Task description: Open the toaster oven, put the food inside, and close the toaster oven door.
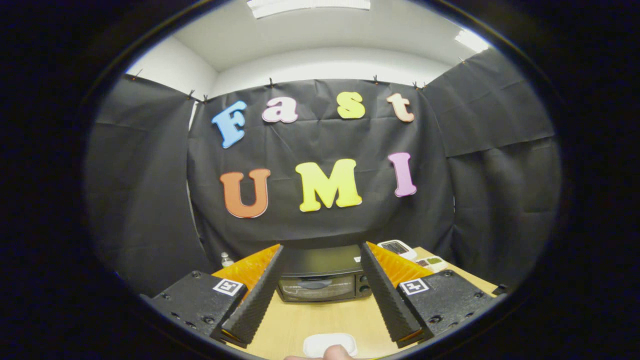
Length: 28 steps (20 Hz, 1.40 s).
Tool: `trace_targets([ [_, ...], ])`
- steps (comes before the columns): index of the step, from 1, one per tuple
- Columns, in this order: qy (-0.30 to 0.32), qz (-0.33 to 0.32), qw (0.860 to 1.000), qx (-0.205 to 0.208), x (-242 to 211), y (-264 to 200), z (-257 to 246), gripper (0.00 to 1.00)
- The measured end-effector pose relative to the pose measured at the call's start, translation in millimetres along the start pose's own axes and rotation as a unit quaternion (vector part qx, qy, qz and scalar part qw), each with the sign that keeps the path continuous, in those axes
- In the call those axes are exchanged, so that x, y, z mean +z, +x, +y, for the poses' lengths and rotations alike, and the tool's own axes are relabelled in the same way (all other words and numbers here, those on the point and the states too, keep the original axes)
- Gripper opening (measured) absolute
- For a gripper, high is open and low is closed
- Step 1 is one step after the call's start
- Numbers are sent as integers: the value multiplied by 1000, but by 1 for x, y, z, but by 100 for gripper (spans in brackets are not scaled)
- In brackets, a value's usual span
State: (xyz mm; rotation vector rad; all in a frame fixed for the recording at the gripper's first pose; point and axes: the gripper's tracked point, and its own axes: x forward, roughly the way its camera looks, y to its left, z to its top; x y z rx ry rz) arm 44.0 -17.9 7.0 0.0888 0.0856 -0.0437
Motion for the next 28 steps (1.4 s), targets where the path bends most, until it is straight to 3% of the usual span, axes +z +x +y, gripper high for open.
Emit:
trace_targets([
  [10, -51, -5, 998, 37, -38, -64, 41, 99],
  [15, -59, -52, 996, 33, -35, -76, 44, 99],
  [28, 19, 40, 995, 87, -73, -46, 55, 98],
])
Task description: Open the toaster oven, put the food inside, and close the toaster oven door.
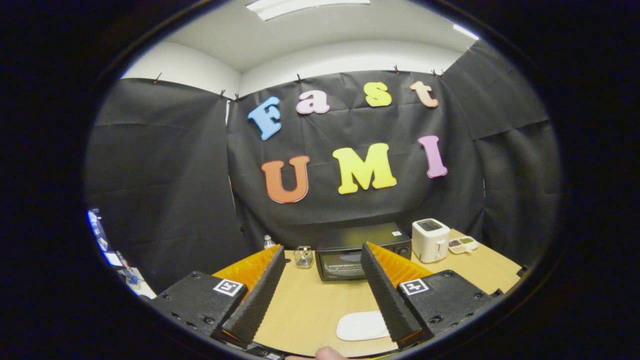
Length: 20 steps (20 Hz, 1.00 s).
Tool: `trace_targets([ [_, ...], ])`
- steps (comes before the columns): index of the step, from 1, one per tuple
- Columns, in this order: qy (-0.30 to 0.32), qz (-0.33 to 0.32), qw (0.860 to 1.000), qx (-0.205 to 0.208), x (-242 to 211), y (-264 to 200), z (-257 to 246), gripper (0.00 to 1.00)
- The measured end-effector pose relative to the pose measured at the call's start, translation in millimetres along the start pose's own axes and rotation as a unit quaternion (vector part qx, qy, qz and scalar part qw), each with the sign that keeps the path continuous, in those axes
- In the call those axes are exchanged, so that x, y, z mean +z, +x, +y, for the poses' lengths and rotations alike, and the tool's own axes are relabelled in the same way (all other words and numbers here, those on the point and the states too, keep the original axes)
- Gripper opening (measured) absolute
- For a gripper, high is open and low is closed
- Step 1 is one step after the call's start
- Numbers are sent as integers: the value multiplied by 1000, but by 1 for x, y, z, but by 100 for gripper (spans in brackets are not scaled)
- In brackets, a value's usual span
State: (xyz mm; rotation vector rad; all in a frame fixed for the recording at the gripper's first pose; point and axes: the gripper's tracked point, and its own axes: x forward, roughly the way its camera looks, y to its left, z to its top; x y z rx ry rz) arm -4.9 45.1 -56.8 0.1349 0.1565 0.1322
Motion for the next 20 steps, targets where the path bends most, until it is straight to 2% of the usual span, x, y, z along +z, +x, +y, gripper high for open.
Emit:
trace_targets([
  [11, -40, -10, 999, -12, -4, 10, 4, 98],
  [16, -36, -14, 999, -12, -3, 16, 5, 98],
  [20, -68, -26, 997, -28, -2, 17, 8, 98],
])
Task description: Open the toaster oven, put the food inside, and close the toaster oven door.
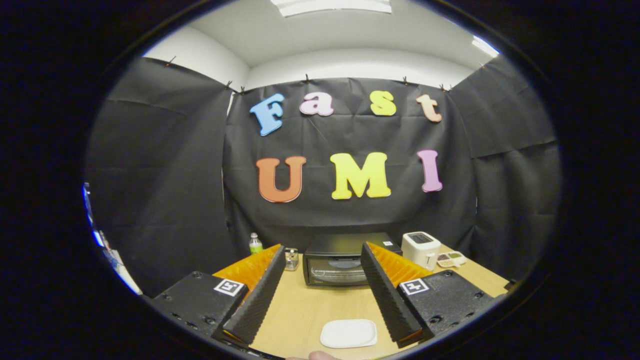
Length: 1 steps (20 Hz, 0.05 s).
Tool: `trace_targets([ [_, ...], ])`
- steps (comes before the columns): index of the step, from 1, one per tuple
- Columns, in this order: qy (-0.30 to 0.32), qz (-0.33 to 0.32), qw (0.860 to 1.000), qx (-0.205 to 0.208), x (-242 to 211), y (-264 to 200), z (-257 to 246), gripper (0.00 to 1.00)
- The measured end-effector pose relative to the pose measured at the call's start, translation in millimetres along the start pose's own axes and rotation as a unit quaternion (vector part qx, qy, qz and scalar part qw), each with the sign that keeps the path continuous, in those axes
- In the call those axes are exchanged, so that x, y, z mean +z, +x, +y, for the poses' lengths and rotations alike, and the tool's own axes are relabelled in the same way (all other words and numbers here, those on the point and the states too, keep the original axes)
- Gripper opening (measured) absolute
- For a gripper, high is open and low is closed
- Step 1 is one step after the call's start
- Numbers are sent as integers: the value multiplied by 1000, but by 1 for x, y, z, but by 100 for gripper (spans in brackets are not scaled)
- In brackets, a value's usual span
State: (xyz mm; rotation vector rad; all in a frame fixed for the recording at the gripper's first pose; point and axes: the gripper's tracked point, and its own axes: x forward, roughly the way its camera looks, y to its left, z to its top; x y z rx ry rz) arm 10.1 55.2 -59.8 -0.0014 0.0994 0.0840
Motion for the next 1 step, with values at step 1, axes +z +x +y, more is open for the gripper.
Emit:
trace_targets([
  [1, -6, -2, 1000, -1, 1, 0, 1, 98],
])
